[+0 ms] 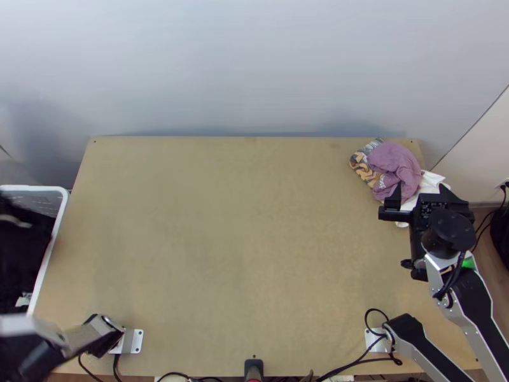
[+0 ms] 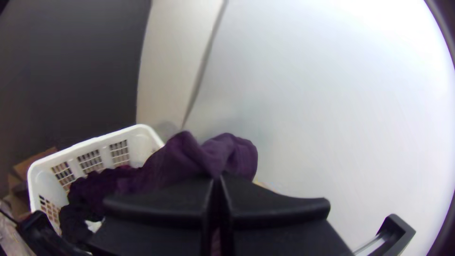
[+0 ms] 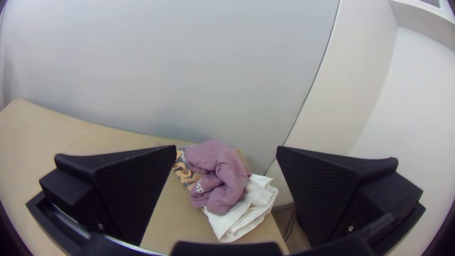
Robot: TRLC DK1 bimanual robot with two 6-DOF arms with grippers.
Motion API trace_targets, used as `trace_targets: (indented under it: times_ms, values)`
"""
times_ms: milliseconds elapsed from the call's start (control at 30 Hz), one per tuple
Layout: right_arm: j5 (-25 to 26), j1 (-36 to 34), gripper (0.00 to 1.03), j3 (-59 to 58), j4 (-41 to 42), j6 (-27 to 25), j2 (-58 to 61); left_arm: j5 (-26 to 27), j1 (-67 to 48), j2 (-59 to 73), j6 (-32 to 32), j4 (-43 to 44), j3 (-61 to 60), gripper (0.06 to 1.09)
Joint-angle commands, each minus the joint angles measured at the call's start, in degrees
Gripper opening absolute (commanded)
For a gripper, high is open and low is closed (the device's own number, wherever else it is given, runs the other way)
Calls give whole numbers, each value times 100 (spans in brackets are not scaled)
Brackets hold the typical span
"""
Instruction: Fold the t-shirt
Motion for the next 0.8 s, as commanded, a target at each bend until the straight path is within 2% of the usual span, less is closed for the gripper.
trace_targets:
  times_ms: [0, 200, 300, 500, 633, 767]
  values:
    - [0, -54, 98, 127, 10, -36, 10, 63, -2227, -1251, -471, -99, -423, 10]
    - [9, -115, 98, 188, 10, 25, 54, -692, -4899, -1374, -1183, -64, -1126, 10]
    - [9, -142, 98, 259, 10, 25, 124, -824, -5883, -1313, -1350, 165, -1654, 10]
    - [9, -256, 98, 434, -25, 122, 362, -1325, -7360, -777, -1200, 718, -2216, 10]
    - [9, -318, 98, 514, -52, 210, 529, -1826, -8476, -161, -1086, 850, -2207, 10]
    - [9, -458, 98, 698, -69, 298, 704, -2090, -9504, 577, -981, 1114, -1970, 10]
